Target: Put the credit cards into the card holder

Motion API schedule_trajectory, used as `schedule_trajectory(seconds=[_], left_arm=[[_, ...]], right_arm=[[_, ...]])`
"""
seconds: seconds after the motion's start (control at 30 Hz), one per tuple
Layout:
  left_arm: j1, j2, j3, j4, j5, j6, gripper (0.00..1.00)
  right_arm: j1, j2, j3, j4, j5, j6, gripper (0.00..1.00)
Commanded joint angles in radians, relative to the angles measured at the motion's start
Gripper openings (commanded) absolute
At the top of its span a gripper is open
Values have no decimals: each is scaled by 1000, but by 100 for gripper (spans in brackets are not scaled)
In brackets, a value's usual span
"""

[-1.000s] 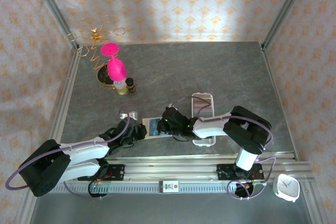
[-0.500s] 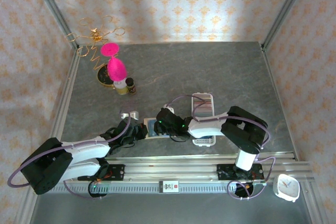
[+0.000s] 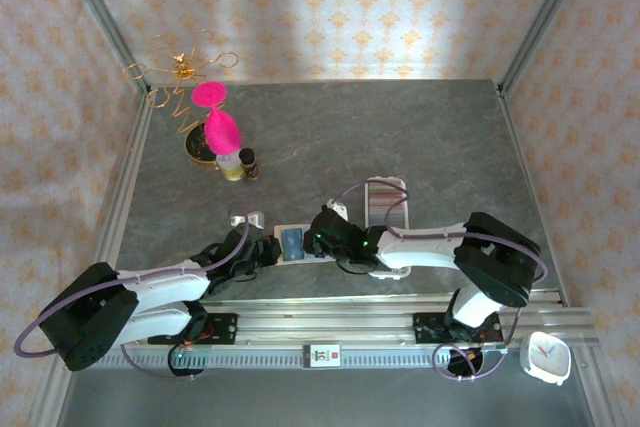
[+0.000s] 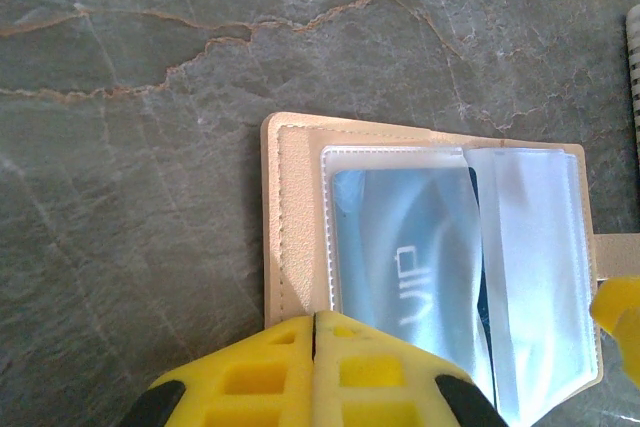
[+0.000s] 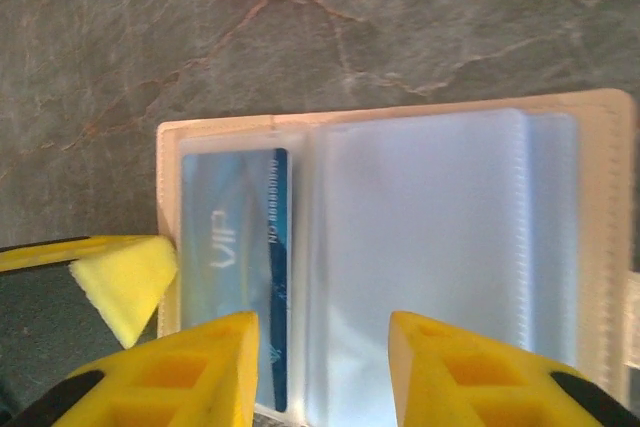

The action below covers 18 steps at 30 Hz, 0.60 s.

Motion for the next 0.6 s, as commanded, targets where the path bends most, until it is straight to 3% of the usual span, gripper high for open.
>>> schedule_trajectory(seconds=[0.0,0.57], left_arm=[[-7,-3,-4,-17,12,12,6],[-6,0,-4,-17,13,11,6]], right_arm=[[4,-47,-36,-64,84,47,42],[5,-35,-59,-18,40,54,40]])
